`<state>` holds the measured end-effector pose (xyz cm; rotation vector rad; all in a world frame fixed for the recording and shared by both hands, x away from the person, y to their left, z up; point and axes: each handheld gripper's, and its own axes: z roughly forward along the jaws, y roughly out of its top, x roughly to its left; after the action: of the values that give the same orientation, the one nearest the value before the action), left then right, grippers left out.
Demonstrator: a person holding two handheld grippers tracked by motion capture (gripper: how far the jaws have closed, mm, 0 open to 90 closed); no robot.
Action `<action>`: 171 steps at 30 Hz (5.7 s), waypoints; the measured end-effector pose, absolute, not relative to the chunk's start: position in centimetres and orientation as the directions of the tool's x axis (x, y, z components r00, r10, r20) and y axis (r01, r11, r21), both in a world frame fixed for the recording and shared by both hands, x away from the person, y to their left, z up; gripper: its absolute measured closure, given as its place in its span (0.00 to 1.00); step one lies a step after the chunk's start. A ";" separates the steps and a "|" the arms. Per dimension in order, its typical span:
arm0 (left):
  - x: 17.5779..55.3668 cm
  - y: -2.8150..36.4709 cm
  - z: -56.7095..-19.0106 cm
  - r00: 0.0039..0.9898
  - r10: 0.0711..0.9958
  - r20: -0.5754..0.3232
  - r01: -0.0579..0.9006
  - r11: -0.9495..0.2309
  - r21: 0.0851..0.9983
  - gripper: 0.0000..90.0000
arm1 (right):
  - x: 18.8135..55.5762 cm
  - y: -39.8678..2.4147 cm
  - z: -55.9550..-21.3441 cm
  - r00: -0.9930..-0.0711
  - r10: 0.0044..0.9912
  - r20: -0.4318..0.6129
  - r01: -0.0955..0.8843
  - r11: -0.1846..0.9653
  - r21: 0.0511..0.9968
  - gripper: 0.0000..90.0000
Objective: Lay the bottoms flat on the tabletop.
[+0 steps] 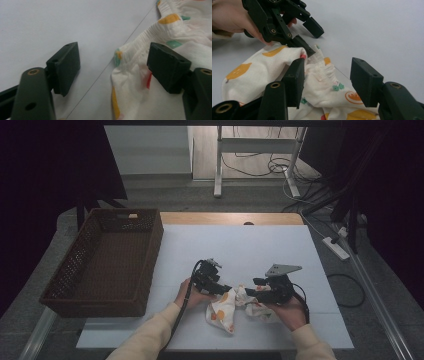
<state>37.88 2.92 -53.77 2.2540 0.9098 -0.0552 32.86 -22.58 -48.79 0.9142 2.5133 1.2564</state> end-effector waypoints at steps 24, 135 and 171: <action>36.4 3.3 -53.2 0.796 0.546 -0.259 0.562 -0.510 0.652 0.92 | 33.0 -23.2 -48.7 -0.775 0.627 0.077 0.440 0.449 0.777 0.51; 36.6 8.8 -50.4 0.727 0.599 -0.336 0.609 -0.336 0.719 0.91 | 37.4 -23.5 -49.1 -0.741 0.666 0.086 0.450 0.398 0.799 0.90; 36.0 10.0 -47.7 0.727 0.586 -0.358 0.581 -0.248 0.775 0.91 | 36.3 -23.0 -46.6 -0.752 0.652 0.101 0.375 0.297 0.878 0.90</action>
<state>36.04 9.99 -47.68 1.9187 0.8971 0.0059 36.26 -22.97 -46.62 0.9355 2.2930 1.4355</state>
